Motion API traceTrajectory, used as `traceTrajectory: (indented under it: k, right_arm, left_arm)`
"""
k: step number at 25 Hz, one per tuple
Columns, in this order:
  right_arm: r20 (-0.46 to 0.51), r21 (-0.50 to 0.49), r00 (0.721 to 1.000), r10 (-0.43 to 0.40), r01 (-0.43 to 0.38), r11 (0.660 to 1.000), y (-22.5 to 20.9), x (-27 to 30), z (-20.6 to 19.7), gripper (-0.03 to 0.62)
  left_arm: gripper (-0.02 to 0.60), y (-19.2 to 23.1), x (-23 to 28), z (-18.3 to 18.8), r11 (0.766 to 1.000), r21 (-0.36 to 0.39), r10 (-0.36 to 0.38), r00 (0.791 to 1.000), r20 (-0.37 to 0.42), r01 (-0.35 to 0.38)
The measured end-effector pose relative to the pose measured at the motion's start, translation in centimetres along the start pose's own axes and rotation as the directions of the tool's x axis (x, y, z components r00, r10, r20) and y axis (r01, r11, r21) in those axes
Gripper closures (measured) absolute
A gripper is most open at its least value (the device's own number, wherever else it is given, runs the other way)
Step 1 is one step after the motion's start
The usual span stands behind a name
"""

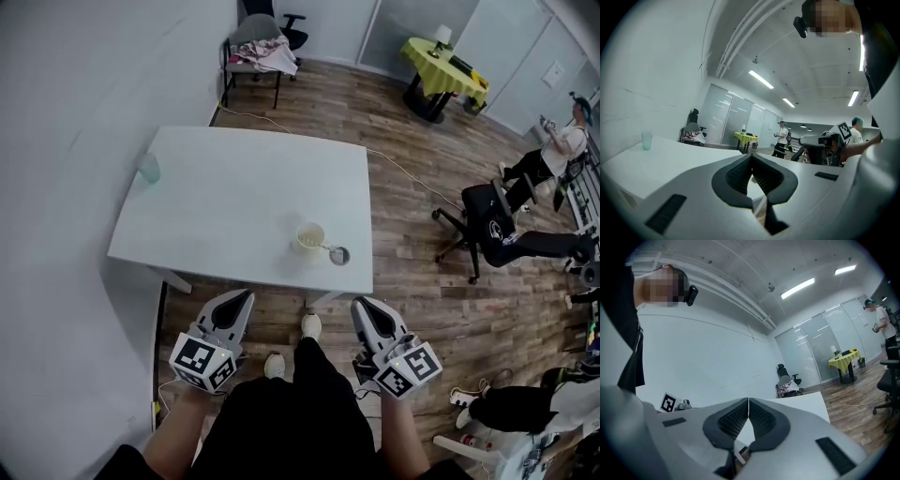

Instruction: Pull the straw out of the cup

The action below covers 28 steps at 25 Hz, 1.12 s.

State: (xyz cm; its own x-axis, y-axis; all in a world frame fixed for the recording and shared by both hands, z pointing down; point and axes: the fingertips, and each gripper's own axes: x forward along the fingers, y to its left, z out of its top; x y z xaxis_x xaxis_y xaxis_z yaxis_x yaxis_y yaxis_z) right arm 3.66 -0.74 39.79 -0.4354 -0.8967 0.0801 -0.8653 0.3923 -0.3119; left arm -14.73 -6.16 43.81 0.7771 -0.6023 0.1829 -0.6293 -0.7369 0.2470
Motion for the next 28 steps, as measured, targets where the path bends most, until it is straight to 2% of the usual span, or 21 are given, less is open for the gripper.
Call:
traceTrajectory:
  k: [12, 22, 28]
  right_arm:
    - [-0.024, 0.015, 0.999, 0.046, -0.045, 0.999, -5.6, 3.2, 0.5, 0.572]
    - [-0.044, 0.034, 0.992, 0.12, -0.119, 0.992, -11.4, 7.7, 1.1, 0.572]
    - [-0.096, 0.027, 0.98, 0.172, -0.171, 0.985, -14.4, 10.0, 0.5, 0.572]
  left_arm:
    - [0.568, 1.0, 5.3, 0.8, 0.999, 0.003, 0.042, 0.999, -0.001, -0.042]
    - [0.568, 2.3, 10.8, 2.8, 0.994, 0.02, 0.106, 0.994, -0.005, -0.106]
    - [0.568, 2.8, 14.1, 3.5, 0.989, 0.03, 0.149, 0.989, -0.015, -0.148]
